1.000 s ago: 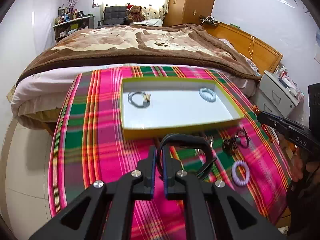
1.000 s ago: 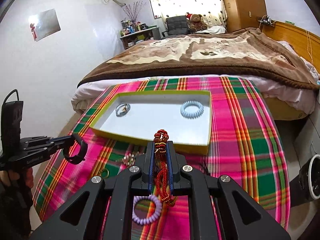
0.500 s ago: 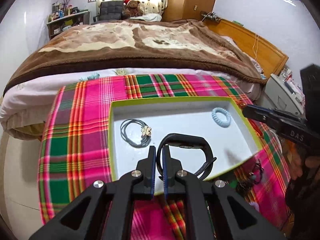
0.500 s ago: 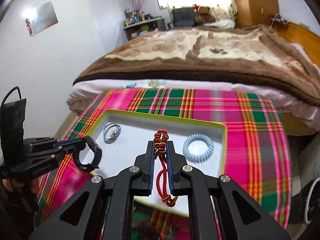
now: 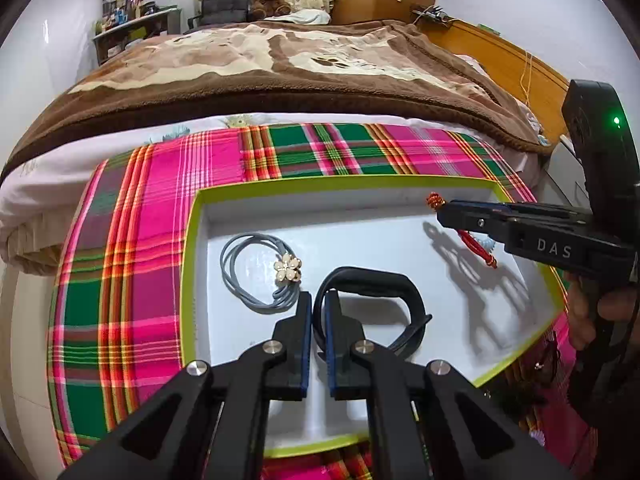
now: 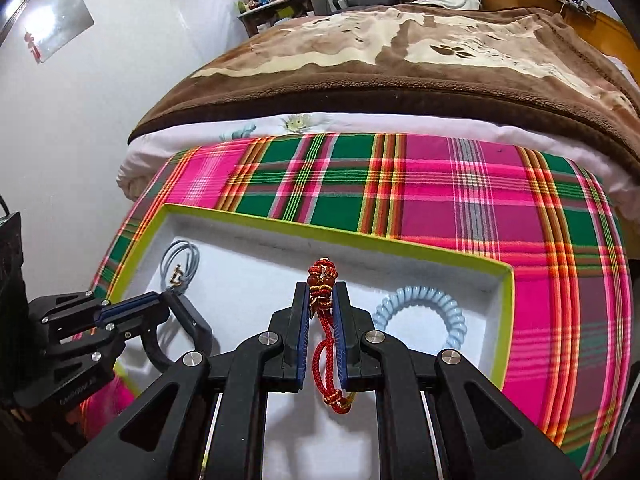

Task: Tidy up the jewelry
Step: 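Lower the black band into the tray with left tool while right tool drops the tassel there, then withdraw both tools from the tray toward the remaining jewelry on the cloth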

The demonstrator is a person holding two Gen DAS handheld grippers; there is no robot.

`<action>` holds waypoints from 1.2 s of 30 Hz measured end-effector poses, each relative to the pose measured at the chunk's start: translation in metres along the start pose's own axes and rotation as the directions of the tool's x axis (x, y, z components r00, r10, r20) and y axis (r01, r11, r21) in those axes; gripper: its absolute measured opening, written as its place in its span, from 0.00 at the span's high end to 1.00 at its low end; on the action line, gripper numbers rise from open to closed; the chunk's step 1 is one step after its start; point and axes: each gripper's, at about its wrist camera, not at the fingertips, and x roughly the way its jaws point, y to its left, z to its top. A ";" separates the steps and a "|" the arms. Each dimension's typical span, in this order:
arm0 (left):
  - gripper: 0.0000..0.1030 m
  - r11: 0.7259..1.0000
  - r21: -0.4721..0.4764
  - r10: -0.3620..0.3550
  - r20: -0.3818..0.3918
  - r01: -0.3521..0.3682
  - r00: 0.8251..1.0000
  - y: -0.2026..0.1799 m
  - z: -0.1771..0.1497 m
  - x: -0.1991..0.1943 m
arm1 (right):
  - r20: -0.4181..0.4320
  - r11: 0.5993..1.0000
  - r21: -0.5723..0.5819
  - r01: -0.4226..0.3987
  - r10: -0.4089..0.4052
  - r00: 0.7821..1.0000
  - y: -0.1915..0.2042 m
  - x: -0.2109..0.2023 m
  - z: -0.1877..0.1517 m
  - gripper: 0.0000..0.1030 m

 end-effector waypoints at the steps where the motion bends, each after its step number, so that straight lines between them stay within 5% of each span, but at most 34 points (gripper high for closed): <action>1: 0.93 1.000 -0.001 0.001 -0.001 -0.001 1.000 0.000 0.000 0.001 | -0.001 1.000 -0.002 0.005 -0.005 1.000 0.000 0.001 0.001 0.89; 15: 0.91 0.999 -0.041 -0.024 0.004 0.024 1.000 0.006 0.000 0.001 | -0.008 0.998 -0.016 0.061 -0.061 0.998 0.004 0.012 0.000 0.89; 19: 0.68 0.998 -0.045 -0.043 0.027 0.045 0.999 0.003 -0.002 -0.010 | 0.006 0.998 -0.014 0.062 -0.062 0.998 0.007 0.005 0.000 0.88; 21: 0.67 0.998 -0.038 -0.045 0.038 0.047 0.998 0.001 -0.003 -0.016 | 0.018 0.998 -0.016 0.068 -0.067 0.998 0.009 -0.002 -0.002 0.88; 24: 0.67 0.998 -0.042 -0.043 0.048 0.045 0.998 0.001 -0.005 -0.024 | 0.037 0.997 -0.014 0.075 -0.074 0.997 0.013 -0.012 -0.003 0.80; 27: 0.65 0.998 -0.047 -0.035 0.067 0.038 0.997 -0.001 -0.011 -0.037 | 0.064 0.998 -0.010 0.069 -0.069 0.996 0.017 -0.027 -0.008 0.57; 36: 0.56 0.998 -0.063 -0.022 0.130 0.030 0.991 -0.006 -0.044 -0.082 | 0.143 0.996 -0.060 0.061 -0.052 0.988 0.046 -0.081 -0.047 0.56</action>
